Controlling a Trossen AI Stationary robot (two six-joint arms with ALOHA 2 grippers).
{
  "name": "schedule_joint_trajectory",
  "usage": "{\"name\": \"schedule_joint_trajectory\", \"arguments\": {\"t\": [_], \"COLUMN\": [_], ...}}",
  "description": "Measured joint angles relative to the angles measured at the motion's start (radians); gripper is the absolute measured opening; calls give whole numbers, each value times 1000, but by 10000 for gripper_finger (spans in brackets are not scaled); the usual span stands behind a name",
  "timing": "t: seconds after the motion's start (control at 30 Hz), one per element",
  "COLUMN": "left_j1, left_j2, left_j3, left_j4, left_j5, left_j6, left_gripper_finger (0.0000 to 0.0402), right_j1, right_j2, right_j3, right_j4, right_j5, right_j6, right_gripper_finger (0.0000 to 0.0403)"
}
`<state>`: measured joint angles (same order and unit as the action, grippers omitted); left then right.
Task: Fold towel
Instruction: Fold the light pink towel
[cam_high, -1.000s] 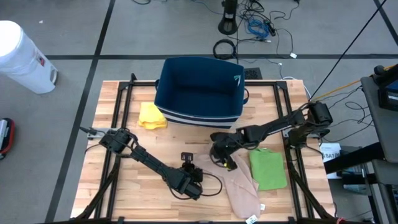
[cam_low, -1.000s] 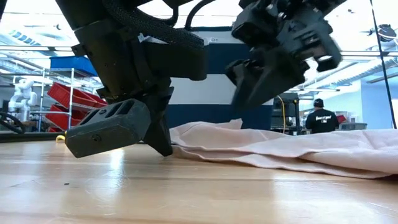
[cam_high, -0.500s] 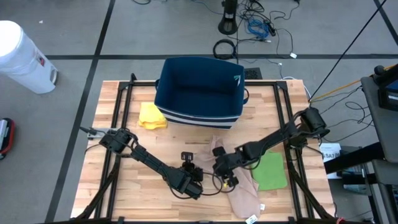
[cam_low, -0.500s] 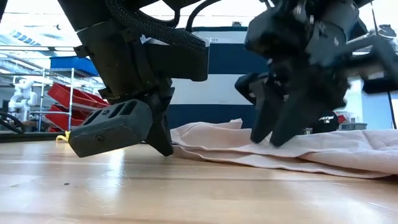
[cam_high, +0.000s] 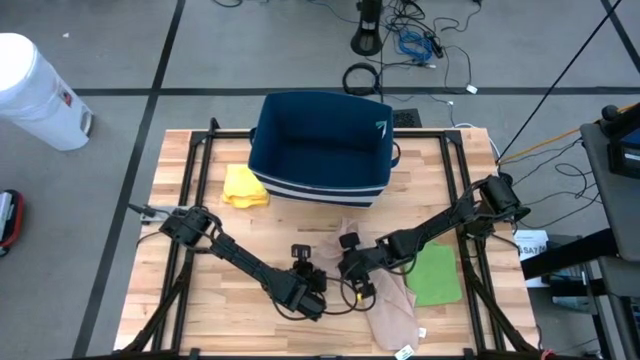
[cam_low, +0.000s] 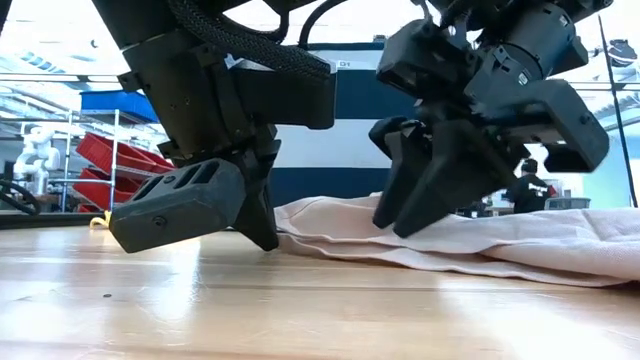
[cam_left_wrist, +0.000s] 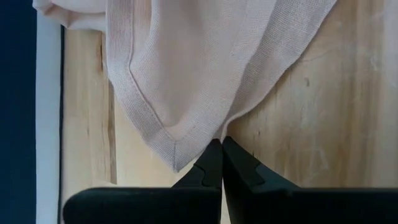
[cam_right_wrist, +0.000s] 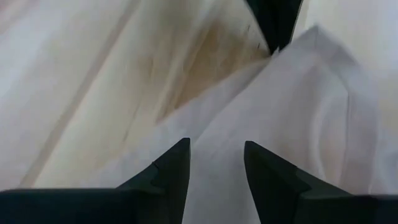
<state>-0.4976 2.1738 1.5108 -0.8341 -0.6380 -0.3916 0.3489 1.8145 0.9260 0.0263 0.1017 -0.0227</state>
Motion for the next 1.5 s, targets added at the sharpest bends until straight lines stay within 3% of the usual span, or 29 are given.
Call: {"name": "schedule_joint_trajectory", "arguments": {"t": [0.4,0.83,1.5], "left_j1": [0,0,0], "left_j2": [0,0,0], "left_j3": [0,0,0], "left_j4": [5,-6,-48], "left_j5": [0,0,0], "left_j6": [-2,-2,-26], "left_gripper_finger": [0,0,0], "right_j1": [0,0,31], "right_j2": [69,67,50], "right_j3": [1,0,0], "right_j4": [81,69,62], "right_j5": [30,23,-29], "right_j6": [3,-19,-14], "right_gripper_finger": [134,39,25]}}
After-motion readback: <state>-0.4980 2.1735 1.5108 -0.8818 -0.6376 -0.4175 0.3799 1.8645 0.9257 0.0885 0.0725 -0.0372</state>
